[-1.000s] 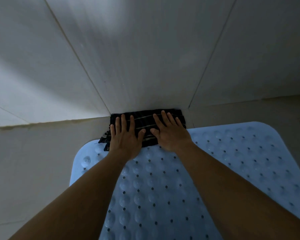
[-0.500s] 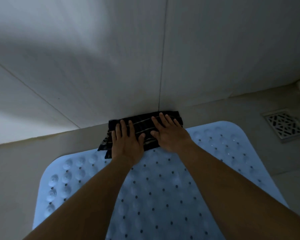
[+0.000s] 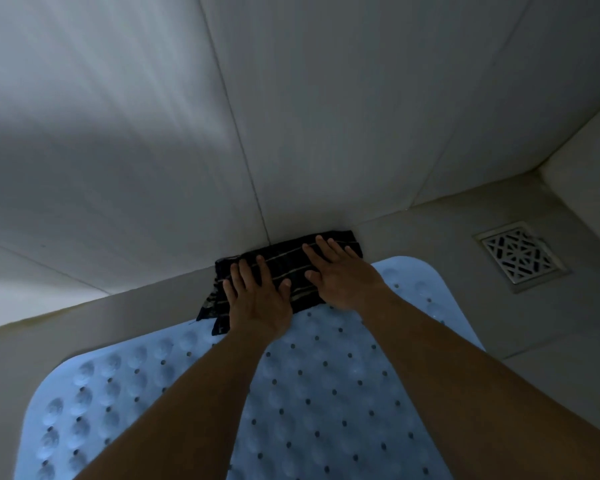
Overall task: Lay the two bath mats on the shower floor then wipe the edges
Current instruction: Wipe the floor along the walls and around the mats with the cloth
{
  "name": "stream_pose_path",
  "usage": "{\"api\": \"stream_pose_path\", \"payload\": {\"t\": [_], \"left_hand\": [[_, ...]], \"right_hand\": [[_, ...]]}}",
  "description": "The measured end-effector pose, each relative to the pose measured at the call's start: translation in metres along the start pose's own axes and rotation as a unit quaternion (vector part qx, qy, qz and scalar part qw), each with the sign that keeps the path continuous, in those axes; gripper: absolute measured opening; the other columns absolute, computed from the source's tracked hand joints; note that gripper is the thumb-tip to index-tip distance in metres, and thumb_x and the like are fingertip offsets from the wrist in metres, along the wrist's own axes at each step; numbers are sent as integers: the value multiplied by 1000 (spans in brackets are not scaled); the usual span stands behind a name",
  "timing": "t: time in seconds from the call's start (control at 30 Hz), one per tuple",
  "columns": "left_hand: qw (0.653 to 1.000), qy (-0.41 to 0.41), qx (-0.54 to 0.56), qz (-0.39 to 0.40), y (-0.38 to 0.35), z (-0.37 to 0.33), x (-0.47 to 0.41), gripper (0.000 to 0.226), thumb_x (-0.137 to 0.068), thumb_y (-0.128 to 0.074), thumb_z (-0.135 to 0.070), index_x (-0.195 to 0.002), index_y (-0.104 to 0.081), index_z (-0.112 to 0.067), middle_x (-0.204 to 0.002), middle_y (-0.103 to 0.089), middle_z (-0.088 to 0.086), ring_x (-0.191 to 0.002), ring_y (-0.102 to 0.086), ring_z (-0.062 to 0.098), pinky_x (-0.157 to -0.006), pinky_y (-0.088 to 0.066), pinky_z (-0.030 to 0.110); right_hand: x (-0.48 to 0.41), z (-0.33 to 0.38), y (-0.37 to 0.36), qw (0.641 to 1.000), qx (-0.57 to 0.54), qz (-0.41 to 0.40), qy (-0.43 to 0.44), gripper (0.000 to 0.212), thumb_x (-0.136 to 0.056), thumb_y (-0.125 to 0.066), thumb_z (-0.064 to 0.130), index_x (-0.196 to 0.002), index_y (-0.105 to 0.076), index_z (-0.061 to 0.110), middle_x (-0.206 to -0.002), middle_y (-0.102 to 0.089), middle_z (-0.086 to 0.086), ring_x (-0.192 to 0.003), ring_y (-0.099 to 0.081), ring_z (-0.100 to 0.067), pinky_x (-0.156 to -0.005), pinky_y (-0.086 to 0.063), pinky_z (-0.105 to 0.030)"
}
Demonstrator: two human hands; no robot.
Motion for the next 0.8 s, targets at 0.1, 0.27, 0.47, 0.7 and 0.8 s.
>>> {"api": "stream_pose_path", "payload": {"t": [0.1,0.27,0.47,0.7,0.8], "left_hand": [[1000,-7,-5,20,-3,-29,-5,73,-103,-9,-53,-156,17,-10,-162,19,20,-150,19,36,-121,9,51],[999,2,-3,49,-8,-70,-13,75,-102,-8,-54,-153,23,-9,-161,25,20,-148,24,36,-120,14,53],[996,35,-4,84,-12,-105,-21,77,-102,-8,-54,-150,28,-8,-158,32,20,-146,30,37,-116,18,55],[995,31,-4,90,-11,-106,-20,77,-101,-6,-57,-151,28,-10,-158,32,20,-145,31,36,-116,19,53],[995,31,0,92,-10,-106,-22,77,-101,-6,-57,-151,27,-10,-158,32,20,-145,31,36,-116,19,53]], "right_hand": [[5,-27,4,1000,11,-2,-14,61,-107,-20,44,-158,12,29,-165,20,1,-152,16,-16,-124,4,-40],[8,-64,10,1000,10,5,-24,62,-107,-23,44,-157,13,30,-164,21,1,-151,17,-16,-122,7,-39],[14,-94,23,999,-13,24,-26,61,-108,-22,45,-157,12,32,-163,22,5,-151,17,-13,-123,8,-38],[13,-93,21,999,-26,20,-34,61,-108,-22,39,-158,13,28,-164,23,2,-151,20,-17,-120,11,-42],[12,-90,21,998,-34,16,-45,62,-108,-22,37,-158,13,29,-164,23,2,-151,21,-18,-119,12,-43]]}}
Point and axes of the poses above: each hand's wrist, its own x-axis away from the middle knuckle, its own y-axis out of the back of the hand, z = x × y, the point moved 5 cm from there along -x, towards the middle knuckle
